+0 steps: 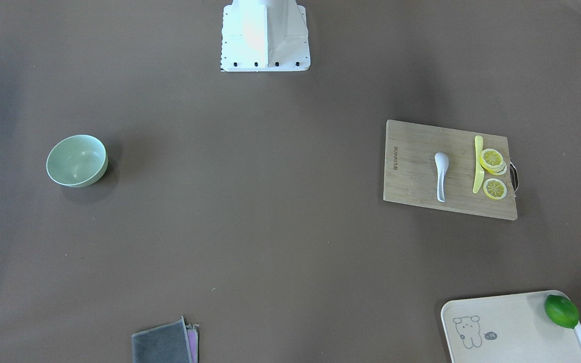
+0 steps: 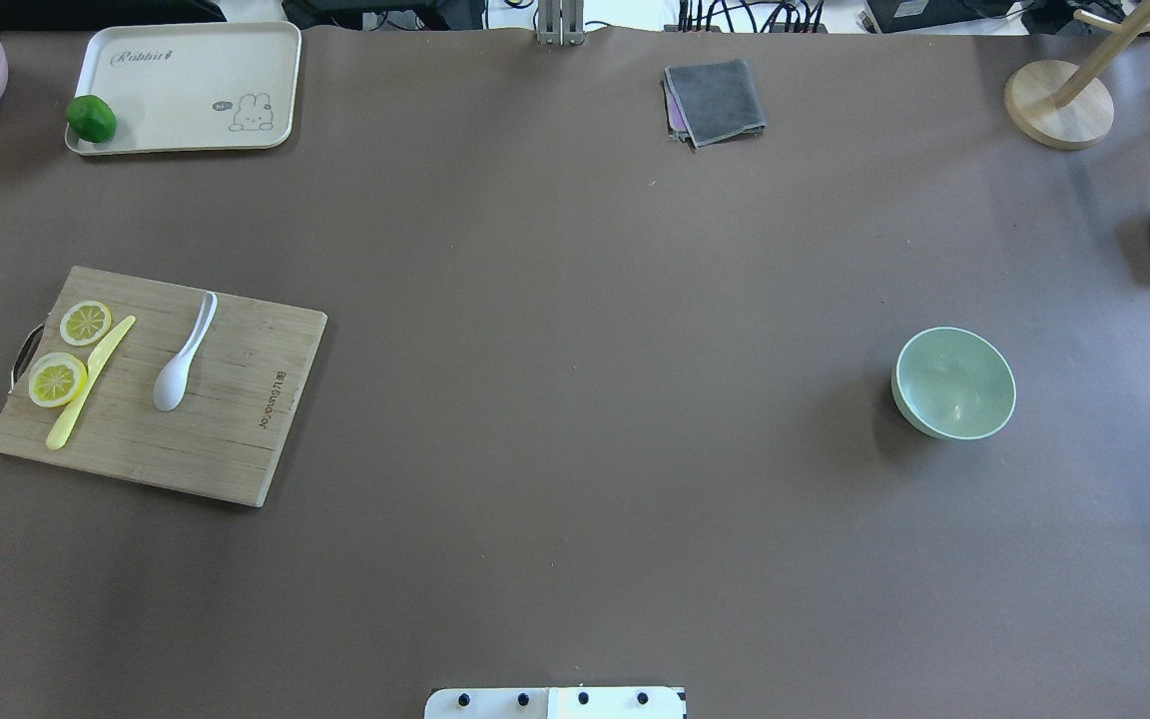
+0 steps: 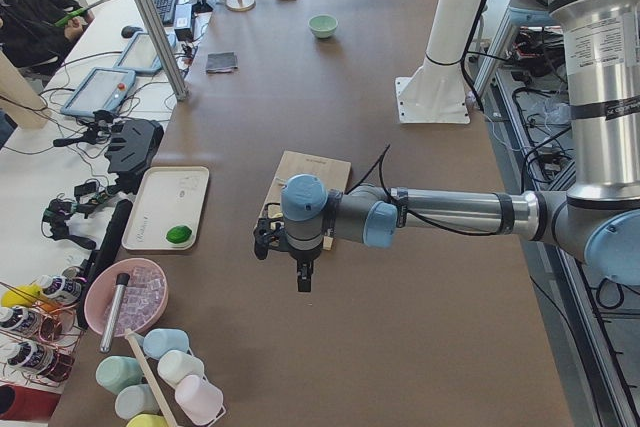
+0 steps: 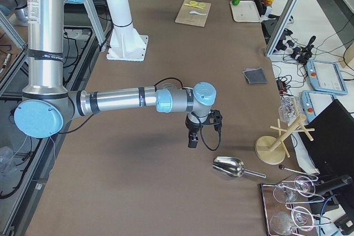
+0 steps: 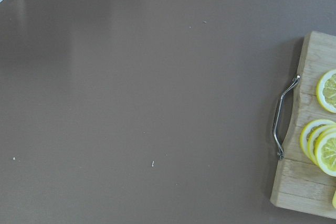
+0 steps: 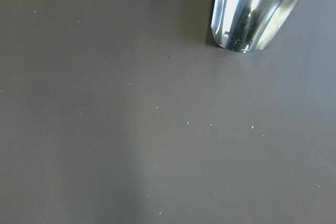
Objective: Place spoon in bowl
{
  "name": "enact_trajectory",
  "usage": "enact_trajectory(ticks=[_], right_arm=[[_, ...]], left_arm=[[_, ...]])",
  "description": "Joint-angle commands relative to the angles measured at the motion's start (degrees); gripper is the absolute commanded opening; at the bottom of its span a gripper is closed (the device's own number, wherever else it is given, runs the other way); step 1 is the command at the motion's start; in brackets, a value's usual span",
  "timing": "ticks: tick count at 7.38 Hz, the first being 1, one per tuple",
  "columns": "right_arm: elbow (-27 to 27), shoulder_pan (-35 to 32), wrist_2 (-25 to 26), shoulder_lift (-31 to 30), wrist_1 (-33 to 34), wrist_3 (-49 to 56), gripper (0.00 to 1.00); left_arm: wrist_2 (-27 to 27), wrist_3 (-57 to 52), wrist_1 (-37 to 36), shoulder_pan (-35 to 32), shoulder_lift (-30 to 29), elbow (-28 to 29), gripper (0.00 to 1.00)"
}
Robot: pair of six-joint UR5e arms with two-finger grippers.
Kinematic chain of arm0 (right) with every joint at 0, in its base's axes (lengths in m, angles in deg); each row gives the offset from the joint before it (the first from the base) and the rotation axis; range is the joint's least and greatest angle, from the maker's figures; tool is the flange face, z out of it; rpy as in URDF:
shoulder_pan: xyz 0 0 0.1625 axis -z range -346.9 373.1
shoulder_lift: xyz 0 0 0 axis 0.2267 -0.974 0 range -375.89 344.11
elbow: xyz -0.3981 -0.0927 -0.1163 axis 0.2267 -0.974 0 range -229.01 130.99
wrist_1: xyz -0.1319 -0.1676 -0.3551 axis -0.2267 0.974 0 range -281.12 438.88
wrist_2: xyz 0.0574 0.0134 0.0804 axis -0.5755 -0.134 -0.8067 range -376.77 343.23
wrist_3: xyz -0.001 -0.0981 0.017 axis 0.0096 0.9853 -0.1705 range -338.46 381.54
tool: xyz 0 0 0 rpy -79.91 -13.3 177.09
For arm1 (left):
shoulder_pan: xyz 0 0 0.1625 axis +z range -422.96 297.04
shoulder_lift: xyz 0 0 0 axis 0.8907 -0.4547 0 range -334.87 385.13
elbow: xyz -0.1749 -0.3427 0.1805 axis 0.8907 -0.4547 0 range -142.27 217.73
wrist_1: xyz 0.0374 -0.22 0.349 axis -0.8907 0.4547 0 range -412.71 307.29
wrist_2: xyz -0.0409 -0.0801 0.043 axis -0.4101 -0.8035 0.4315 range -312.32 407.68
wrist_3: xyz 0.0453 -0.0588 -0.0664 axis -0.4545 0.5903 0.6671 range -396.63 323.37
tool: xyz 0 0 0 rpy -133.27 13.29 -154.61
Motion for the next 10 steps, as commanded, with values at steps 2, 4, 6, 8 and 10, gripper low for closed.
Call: enact_trajectory(ticks=[2, 4, 6, 8, 10], right_arm=[[2.0, -0.1, -0.5, 0.2, 0.1, -0.1, 1.0], [2.2, -0.1, -0.5, 0.3, 0.1, -0.1, 1.0], [1.3, 1.2, -2.0, 1.5, 0.1, -1.9, 1.0], [0.5, 7.3, -4.1, 4.9, -0.1, -4.0, 1.0], [-1.6, 11.7, -4.0, 9.9, -1.2, -13.0, 1.0]], left_arm=[[1.2, 0.0, 1.1, 0.0, 0.1, -0.1, 0.98], [1.2, 0.0, 1.2, -0.1, 0.2, 0.1, 0.98], [1.2, 0.1, 1.1, 0.0, 0.1, 0.2, 0.98], [1.1, 0.3, 1.1, 0.0, -0.2, 0.1, 0.98], [1.0, 0.3, 1.0, 0.0, 0.1, 0.2, 0.98]])
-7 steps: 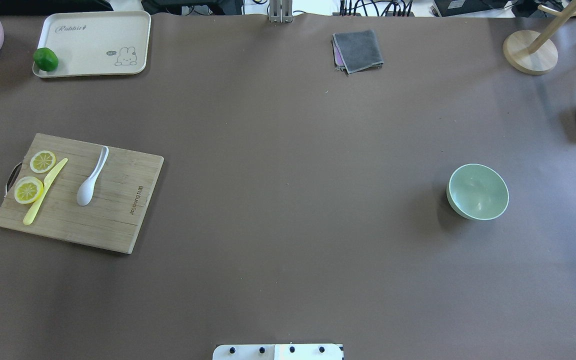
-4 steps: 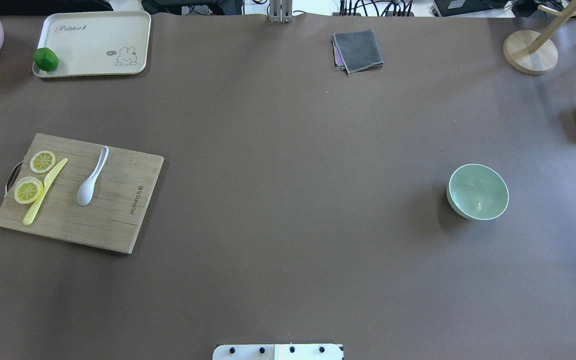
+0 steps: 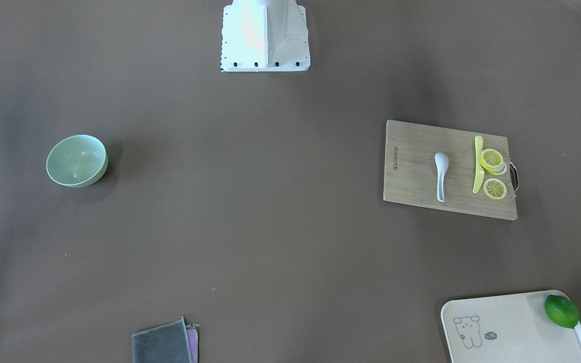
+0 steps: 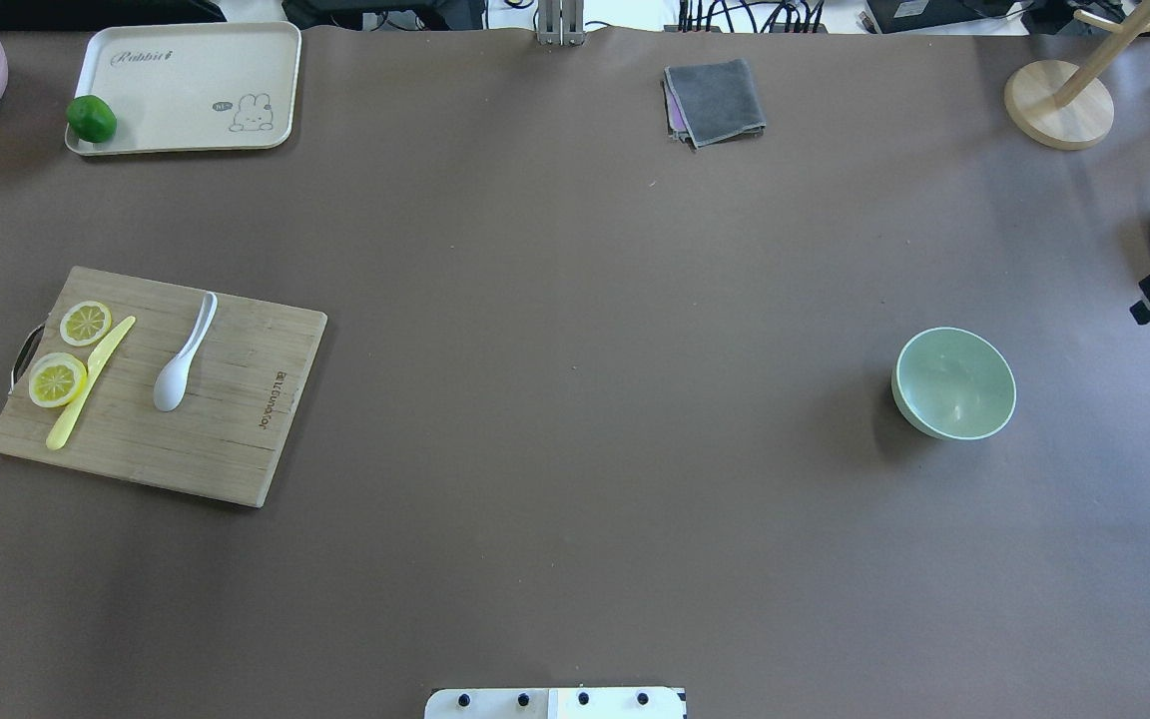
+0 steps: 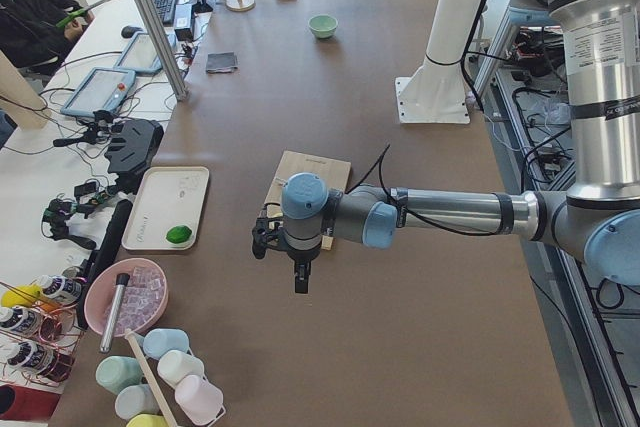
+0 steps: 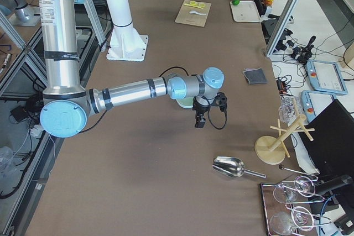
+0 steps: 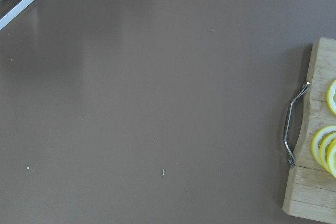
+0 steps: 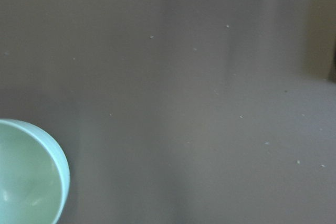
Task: Place spoon in bowl
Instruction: 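Reach the right gripper down to the rim of the pale green bowl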
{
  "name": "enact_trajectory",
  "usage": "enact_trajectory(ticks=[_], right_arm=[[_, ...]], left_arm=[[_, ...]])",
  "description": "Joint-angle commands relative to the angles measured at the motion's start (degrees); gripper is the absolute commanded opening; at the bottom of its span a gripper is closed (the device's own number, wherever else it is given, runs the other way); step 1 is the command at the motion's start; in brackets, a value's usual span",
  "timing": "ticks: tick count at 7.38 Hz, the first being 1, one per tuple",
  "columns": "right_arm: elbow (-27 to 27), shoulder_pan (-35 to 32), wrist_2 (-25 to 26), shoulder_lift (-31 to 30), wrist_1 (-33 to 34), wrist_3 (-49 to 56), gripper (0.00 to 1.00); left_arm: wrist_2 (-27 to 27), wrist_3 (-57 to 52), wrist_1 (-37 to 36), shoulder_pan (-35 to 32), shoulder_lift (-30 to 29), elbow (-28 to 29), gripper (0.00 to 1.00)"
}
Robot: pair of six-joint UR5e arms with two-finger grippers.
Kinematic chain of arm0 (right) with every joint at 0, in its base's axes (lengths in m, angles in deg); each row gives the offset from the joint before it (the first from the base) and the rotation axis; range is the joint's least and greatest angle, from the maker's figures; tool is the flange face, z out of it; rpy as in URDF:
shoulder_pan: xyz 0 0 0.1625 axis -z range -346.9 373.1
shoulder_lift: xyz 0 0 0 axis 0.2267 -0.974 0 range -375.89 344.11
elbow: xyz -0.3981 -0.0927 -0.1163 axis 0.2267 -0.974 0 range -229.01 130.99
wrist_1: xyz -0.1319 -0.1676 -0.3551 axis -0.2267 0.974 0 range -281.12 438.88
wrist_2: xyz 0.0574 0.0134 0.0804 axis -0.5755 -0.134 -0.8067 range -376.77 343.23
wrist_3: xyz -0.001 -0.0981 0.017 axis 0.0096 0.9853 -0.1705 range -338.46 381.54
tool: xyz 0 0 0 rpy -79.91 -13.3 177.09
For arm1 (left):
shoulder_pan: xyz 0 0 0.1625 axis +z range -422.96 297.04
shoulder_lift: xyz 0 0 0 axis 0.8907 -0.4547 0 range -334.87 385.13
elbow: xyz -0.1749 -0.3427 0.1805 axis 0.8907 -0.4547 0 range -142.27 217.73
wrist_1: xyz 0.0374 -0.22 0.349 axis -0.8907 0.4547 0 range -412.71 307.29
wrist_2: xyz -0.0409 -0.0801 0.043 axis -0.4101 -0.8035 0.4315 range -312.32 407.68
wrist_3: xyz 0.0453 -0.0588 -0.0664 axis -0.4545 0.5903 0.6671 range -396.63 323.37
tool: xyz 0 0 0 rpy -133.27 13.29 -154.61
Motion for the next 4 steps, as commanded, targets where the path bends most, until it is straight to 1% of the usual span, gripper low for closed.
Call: enact_trajectory(ticks=[1, 2, 3, 4], right_arm=[[-3.6, 4.6, -0.1, 2.9, -7.2, -8.7, 1.0], [-6.6, 5.4, -0.4, 2.8, -13.6, -12.7, 1.0], [-7.4, 7.4, -0.6, 2.4, -15.3, -14.5, 1.0], [-7.2, 9.0, -0.7, 2.4, -15.4, -16.8, 1.0]], left_arm=[[0.0, 0.1, -0.2, 0.0, 0.2, 0.1, 0.98], [0.0, 0.1, -0.2, 0.0, 0.1, 0.1, 0.98], [0.0, 0.0, -0.3, 0.1, -0.1, 0.4, 0.98], [-0.1, -0.1, -0.1, 0.0, -0.7, 1.8, 0.98]])
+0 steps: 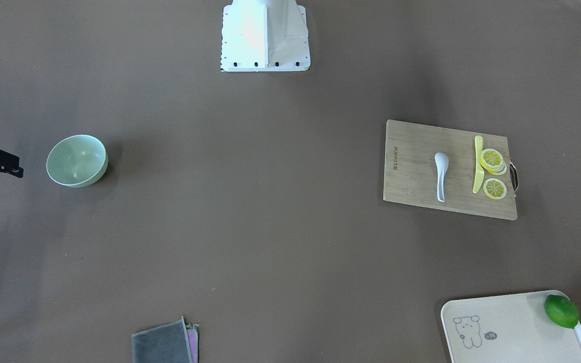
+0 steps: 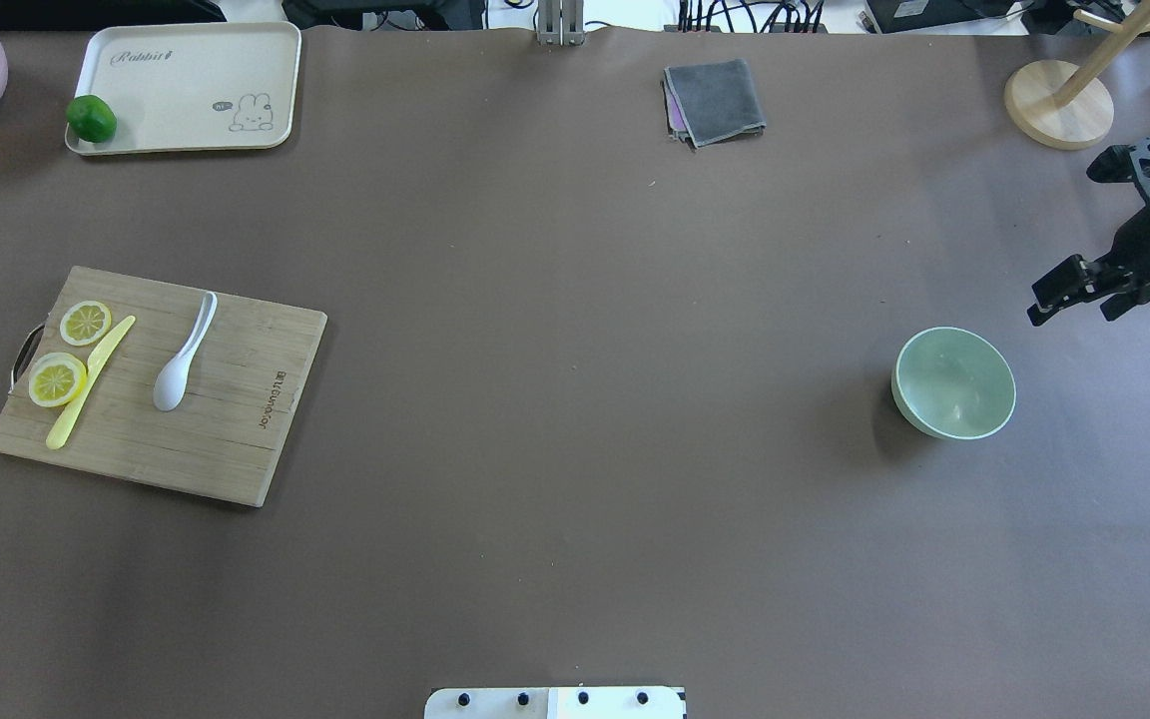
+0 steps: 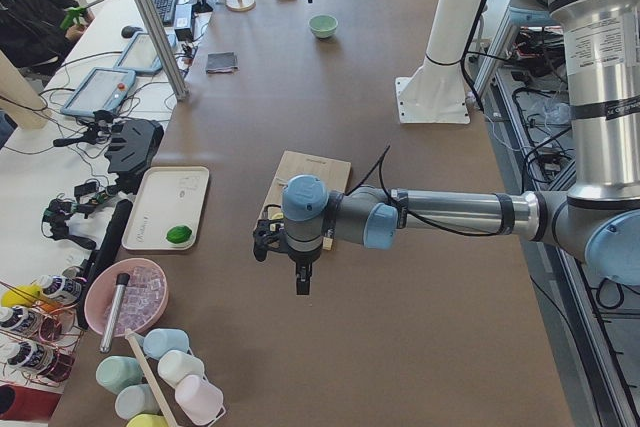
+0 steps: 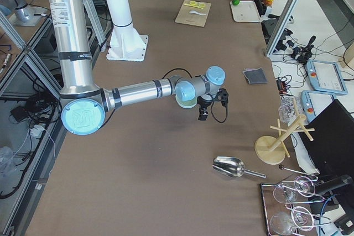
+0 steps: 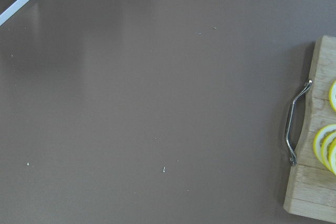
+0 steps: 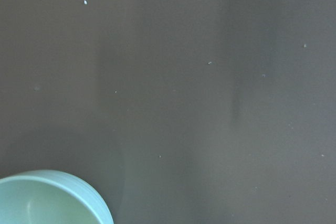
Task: Place spoon in bowl
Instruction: 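Reach the right gripper down to the rim of the pale green bowl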
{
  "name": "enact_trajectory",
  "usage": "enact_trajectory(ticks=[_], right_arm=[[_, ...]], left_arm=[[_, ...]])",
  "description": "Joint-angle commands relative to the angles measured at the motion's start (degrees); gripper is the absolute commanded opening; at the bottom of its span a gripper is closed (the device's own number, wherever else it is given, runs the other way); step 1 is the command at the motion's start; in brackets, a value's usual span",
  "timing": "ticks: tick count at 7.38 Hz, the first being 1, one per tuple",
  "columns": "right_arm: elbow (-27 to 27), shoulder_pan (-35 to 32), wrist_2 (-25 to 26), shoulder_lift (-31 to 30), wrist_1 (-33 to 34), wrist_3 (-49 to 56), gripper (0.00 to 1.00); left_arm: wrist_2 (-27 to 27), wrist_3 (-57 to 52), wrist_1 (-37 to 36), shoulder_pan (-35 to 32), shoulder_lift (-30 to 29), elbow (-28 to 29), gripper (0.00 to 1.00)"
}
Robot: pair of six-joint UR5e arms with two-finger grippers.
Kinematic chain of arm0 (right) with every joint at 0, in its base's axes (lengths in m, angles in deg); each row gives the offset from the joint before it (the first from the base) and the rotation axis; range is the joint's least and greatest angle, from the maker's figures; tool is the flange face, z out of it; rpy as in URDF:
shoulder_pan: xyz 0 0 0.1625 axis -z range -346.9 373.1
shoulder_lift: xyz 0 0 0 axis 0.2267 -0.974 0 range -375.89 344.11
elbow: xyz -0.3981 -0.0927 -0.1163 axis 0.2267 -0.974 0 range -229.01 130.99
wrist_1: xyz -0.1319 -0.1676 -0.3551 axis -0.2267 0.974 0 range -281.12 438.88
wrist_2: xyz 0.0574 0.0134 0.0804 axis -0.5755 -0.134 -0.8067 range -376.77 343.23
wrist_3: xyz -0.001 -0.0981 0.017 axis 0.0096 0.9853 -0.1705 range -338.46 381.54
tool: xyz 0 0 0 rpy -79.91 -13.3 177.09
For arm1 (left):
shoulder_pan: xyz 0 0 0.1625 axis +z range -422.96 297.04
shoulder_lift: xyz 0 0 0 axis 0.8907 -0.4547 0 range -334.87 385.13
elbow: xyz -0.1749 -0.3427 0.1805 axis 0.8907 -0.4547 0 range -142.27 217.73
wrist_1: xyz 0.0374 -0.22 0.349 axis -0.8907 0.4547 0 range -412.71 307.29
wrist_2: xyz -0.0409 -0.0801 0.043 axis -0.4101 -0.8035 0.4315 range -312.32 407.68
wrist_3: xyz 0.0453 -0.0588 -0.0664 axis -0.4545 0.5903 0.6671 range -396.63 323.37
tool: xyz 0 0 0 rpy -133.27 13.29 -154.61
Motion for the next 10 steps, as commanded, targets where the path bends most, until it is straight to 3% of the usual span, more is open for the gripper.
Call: enact_trajectory(ticks=[1, 6, 7, 8, 10], right_arm=[[0.3, 3.0, -2.0, -0.1, -1.8, -4.5, 1.0], [-0.1, 7.6, -2.2, 0.0, -1.8, -4.9, 1.0], [-0.1, 8.2, -2.2, 0.0, -1.8, -5.0, 0.96], [-0.1, 8.6, -2.1, 0.0, -1.8, -5.1, 0.81], [-0.1, 9.4, -2.1, 0.0, -1.8, -5.2, 0.69]], left_arm=[[-0.2, -0.2, 0.2, 0.0, -0.6, 1.5, 0.98], [-0.2, -0.1, 0.2, 0.0, -0.8, 2.0, 0.98], [-0.2, -0.1, 0.3, 0.0, -0.8, 2.2, 0.98], [-0.2, -0.1, 0.3, 0.0, -0.8, 2.3, 0.98], [-0.2, -0.1, 0.2, 0.0, -0.8, 2.3, 0.98]])
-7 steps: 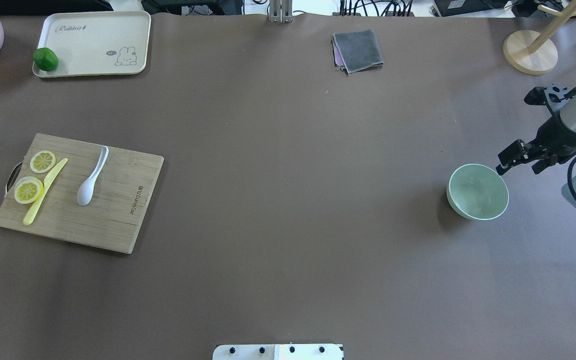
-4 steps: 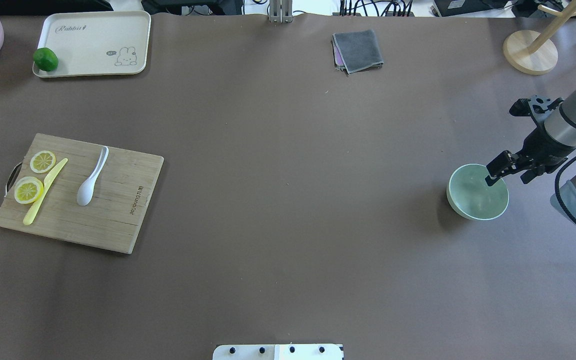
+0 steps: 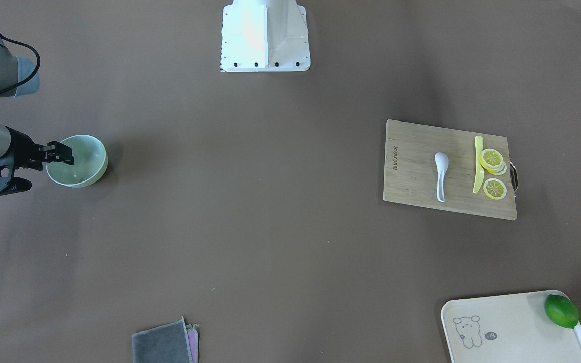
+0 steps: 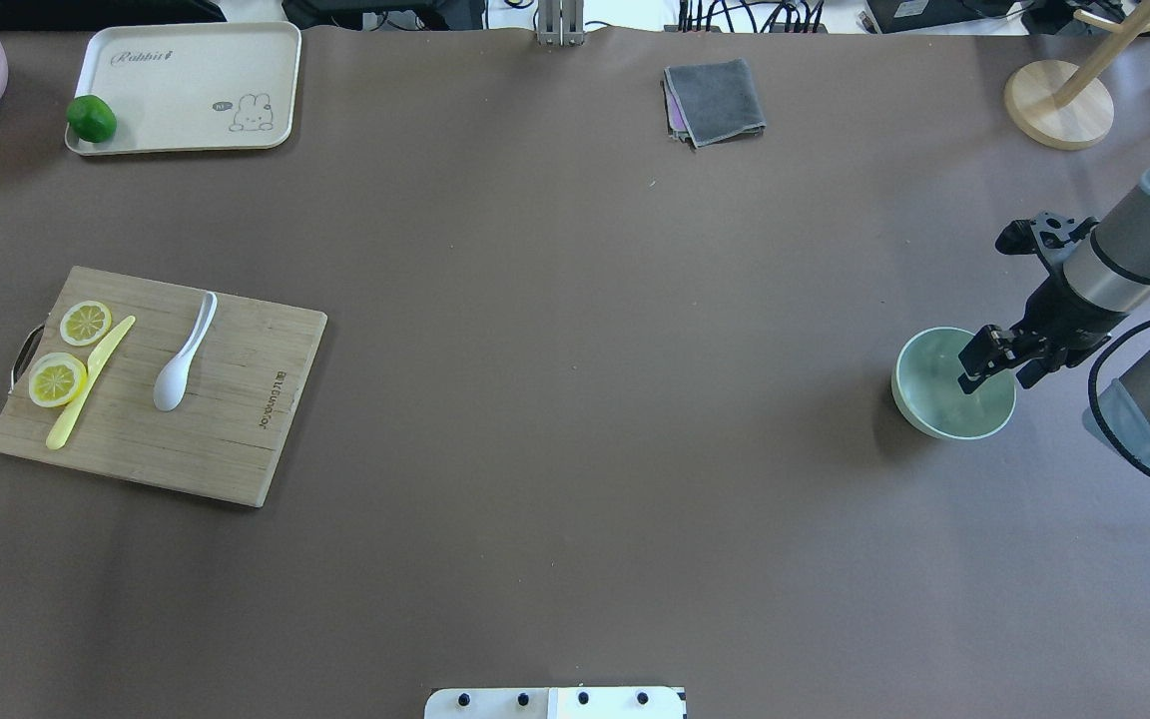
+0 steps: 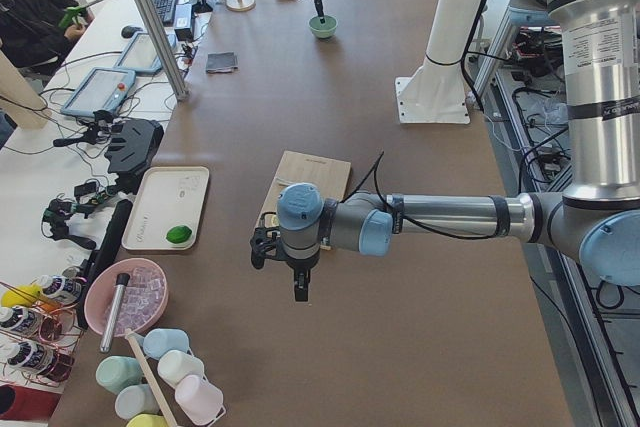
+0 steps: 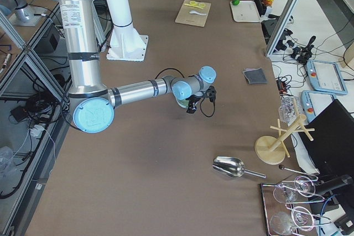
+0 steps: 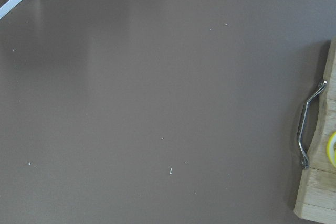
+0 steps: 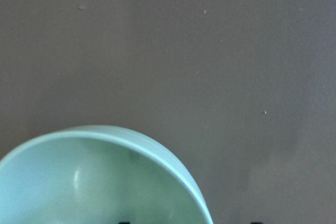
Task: Place spoon in bowl
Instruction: 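Reach the right gripper down to the rim of the pale green bowl, then close the right gripper on the bowl rim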
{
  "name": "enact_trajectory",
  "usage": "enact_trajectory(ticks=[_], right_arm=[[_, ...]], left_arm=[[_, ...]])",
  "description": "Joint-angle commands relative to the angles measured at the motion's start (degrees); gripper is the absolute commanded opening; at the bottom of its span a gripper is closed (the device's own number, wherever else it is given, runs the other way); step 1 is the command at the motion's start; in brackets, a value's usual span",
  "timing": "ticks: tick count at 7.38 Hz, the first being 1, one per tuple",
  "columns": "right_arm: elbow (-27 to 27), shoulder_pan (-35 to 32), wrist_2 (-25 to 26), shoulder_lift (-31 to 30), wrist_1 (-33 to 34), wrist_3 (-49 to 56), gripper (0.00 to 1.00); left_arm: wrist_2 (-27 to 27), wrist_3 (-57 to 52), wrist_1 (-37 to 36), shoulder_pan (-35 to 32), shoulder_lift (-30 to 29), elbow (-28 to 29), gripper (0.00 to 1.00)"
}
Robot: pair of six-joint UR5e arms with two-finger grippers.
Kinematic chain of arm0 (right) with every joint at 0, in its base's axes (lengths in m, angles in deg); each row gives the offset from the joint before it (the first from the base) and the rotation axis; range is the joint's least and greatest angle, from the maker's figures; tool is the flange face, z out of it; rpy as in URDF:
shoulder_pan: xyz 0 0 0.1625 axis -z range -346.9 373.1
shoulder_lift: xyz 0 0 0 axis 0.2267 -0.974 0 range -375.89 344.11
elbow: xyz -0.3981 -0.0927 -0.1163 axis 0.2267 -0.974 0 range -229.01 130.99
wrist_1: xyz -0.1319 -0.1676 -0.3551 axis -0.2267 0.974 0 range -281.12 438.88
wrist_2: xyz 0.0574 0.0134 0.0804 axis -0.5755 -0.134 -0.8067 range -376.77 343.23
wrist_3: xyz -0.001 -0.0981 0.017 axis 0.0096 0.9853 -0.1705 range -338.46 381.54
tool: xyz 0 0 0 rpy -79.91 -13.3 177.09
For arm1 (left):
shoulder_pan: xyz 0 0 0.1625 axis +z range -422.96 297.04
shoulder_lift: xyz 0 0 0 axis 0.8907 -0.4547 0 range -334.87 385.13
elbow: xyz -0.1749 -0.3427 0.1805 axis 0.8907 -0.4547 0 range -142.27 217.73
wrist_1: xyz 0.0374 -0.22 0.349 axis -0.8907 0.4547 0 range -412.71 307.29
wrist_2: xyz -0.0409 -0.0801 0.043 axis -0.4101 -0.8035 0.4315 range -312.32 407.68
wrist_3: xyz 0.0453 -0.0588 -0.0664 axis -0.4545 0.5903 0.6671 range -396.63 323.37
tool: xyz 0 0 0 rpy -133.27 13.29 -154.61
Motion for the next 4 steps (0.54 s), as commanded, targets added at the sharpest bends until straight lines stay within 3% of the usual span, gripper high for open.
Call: enact_trajectory(ticks=[1, 2, 3, 4], right_arm=[[0.2, 0.6, -0.1, 0.0, 0.0, -1.7, 0.51], [0.4, 0.6, -0.2, 0.2, 0.0, -2.8, 0.18], [0.7, 0.6, -0.5, 0.2, 0.0, -3.0, 0.0], [0.8, 0.6, -0.7, 0.3, 0.0, -3.1, 0.0]], left_arm=[[-0.3, 0.1, 0.0, 0.0, 0.1, 0.0, 0.98], [-0.3, 0.2, 0.0, 0.0, 0.0, 0.0, 0.98], [-0.3, 0.3, 0.0, 0.0, 0.0, 0.0, 0.98], [-0.3, 0.3, 0.0, 0.0, 0.0, 0.0, 0.98]])
